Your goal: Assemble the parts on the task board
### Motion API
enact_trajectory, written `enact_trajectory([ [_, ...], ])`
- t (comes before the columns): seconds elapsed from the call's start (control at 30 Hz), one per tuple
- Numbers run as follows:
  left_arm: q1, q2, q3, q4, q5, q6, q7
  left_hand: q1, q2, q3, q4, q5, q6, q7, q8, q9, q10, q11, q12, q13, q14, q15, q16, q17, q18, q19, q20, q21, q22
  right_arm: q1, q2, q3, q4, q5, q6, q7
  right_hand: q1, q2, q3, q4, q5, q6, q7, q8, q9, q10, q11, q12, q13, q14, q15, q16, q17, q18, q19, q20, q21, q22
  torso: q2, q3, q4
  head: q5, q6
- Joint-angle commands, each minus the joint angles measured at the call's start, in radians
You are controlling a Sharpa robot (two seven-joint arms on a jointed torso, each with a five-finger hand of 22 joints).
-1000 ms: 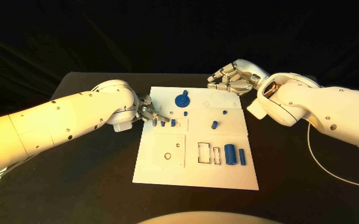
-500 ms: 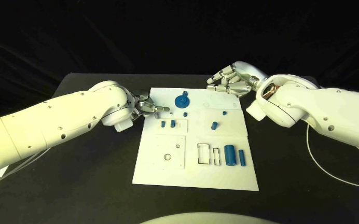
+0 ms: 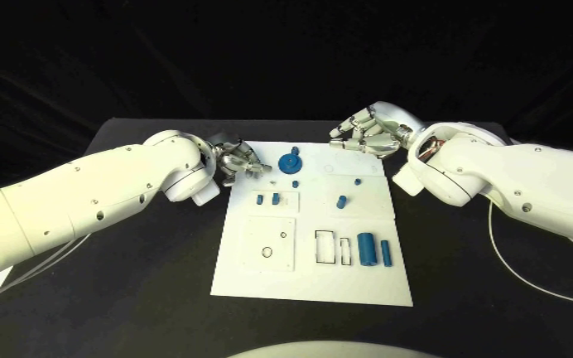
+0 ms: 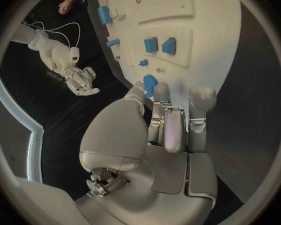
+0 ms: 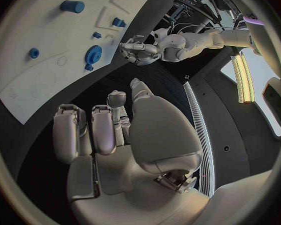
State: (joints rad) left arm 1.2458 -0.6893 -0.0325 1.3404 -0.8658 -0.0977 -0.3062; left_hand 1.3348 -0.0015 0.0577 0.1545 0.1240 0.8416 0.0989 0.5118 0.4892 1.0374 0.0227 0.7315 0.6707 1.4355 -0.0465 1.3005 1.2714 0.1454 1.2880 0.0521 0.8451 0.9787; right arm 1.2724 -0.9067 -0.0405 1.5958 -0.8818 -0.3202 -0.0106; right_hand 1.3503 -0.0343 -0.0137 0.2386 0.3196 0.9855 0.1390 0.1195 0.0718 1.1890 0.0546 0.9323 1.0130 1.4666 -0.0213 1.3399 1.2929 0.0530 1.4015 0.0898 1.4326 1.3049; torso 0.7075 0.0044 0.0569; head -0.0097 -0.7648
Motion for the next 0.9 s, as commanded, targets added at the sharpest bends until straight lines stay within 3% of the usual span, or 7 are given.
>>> enact_trajectory([
  [0.03, -0.004, 0.014, -0.001, 0.005, -0.084, -0.081, 0.225, 0.111, -0.011, 0.055, -0.052, 0.005, -0.025, 0.03, -0.05, -0.043, -0.085, 0.031, -0.091, -0.063, -0.134, 0.026, -0.225, -0.182, 0.027, -0.118, 0.02, -0.213, -0.153, -0.001, 0.001, 0.0, 0.001, -0.002, 0.01, 0.003, 0.002, 0.009, -0.008, 0.0, 0.005, 0.005, 0.002, 0.005, 0.0, -0.006, 0.0, -0.005, -0.001, 0.044, 0.002, -0.003, -0.001, 0.011, -0.009, 0.001, -0.005, -0.001, 0.0, -0.0007, 0.0002, -0.002, 0.002],
  [0.2, -0.021, 0.038, -0.004, 0.007, -0.229, -0.146, 0.325, 0.185, -0.08, 0.13, -0.091, 0.001, -0.003, 0.042, -0.147, -0.13, -0.097, 0.048, -0.246, -0.212, -0.301, 0.047, -0.541, -0.442, 0.035, -0.181, 0.042, -0.298, -0.202, -0.001, 0.002, 0.0, 0.002, -0.002, 0.007, 0.004, 0.006, 0.011, -0.007, -0.001, 0.007, 0.004, 0.001, 0.005, -0.001, -0.008, 0.0, -0.007, -0.004, 0.043, 0.002, -0.004, -0.002, 0.011, -0.009, 0.001, -0.006, -0.002, 0.001, -0.0011, 0.0005, -0.004, 0.005],
  [0.33, -0.039, 0.068, -0.006, -0.002, -0.335, -0.191, 0.358, 0.183, -0.132, 0.186, -0.1, -0.009, 0.036, 0.031, -0.234, -0.204, -0.059, 0.054, -0.371, -0.35, -0.216, 0.054, -0.655, -0.542, 0.04, -0.143, 0.048, -0.318, -0.224, -0.001, 0.003, 0.0, 0.002, -0.002, 0.005, 0.003, 0.008, 0.012, -0.007, -0.002, 0.008, 0.004, 0.001, 0.005, -0.001, -0.008, 0.0, -0.008, -0.004, 0.044, 0.002, -0.004, -0.001, 0.011, -0.01, 0.0, -0.006, -0.003, 0.002, -0.0015, -0.0003, -0.005, 0.006],
  [0.5, -0.05, 0.097, -0.013, -0.013, -0.442, -0.172, 0.281, 0.136, -0.152, 0.188, -0.084, -0.013, 0.074, 0.044, -0.279, -0.241, -0.071, 0.072, -0.436, -0.423, -0.164, 0.055, -0.669, -0.561, 0.036, -0.109, 0.055, -0.33, -0.24, -0.001, 0.003, 0.0, 0.004, -0.002, 0.005, 0.004, 0.011, 0.015, -0.006, -0.003, 0.009, 0.004, 0.002, 0.005, -0.001, -0.009, 0.0, -0.009, -0.006, 0.044, 0.002, -0.005, -0.002, 0.011, -0.01, 0.0, -0.007, -0.003, 0.002, -0.002, -0.0007, -0.007, 0.006],
  [0.63, -0.053, 0.114, -0.017, -0.018, -0.491, -0.142, 0.215, 0.13, -0.151, 0.186, -0.084, -0.013, 0.101, 0.045, -0.307, -0.265, -0.066, 0.072, -0.453, -0.458, -0.112, 0.054, -0.612, -0.534, 0.037, -0.062, 0.056, -0.319, -0.239, -0.001, 0.003, 0.0, 0.006, -0.003, 0.005, 0.005, 0.011, 0.015, -0.006, -0.003, 0.009, 0.004, 0.002, 0.005, -0.001, -0.009, 0.0, -0.009, -0.006, 0.044, 0.002, -0.005, -0.002, 0.011, -0.01, 0.0, -0.007, -0.003, 0.001, -0.0001, 0.0006, -0.007, 0.004],
  [0.7, -0.054, 0.122, -0.018, -0.019, -0.509, -0.118, 0.189, 0.124, -0.152, 0.184, -0.083, -0.013, 0.115, 0.041, -0.327, -0.282, -0.059, 0.069, -0.459, -0.479, -0.054, 0.051, -0.458, -0.412, 0.036, -0.025, 0.053, -0.294, -0.222, -0.001, 0.003, 0.0, 0.006, -0.003, 0.006, 0.006, 0.011, 0.015, -0.006, -0.003, 0.009, 0.004, 0.002, 0.005, -0.001, -0.009, 0.0, -0.009, -0.006, 0.044, 0.002, -0.005, -0.002, 0.011, -0.01, 0.0, -0.007, -0.003, 0.001, -0.001, 0.0014, -0.007, 0.004],
  [0.9, -0.055, 0.145, -0.019, -0.022, -0.531, -0.071, 0.132, 0.117, -0.148, 0.189, -0.079, -0.013, 0.142, 0.037, -0.357, -0.306, -0.034, 0.063, -0.464, -0.511, 0.024, 0.044, -0.214, -0.215, -0.011, 0.097, 0.045, 0.001, 0.012, -0.001, 0.006, 0.0, 0.008, -0.003, 0.009, 0.007, 0.012, 0.017, -0.006, -0.003, 0.009, 0.004, 0.002, 0.005, -0.001, -0.011, 0.0, -0.012, -0.008, 0.044, 0.002, -0.005, -0.001, 0.011, -0.01, 0.0, -0.007, -0.003, 0.002, -0.0011, -0.0007, -0.006, -0.001],
])
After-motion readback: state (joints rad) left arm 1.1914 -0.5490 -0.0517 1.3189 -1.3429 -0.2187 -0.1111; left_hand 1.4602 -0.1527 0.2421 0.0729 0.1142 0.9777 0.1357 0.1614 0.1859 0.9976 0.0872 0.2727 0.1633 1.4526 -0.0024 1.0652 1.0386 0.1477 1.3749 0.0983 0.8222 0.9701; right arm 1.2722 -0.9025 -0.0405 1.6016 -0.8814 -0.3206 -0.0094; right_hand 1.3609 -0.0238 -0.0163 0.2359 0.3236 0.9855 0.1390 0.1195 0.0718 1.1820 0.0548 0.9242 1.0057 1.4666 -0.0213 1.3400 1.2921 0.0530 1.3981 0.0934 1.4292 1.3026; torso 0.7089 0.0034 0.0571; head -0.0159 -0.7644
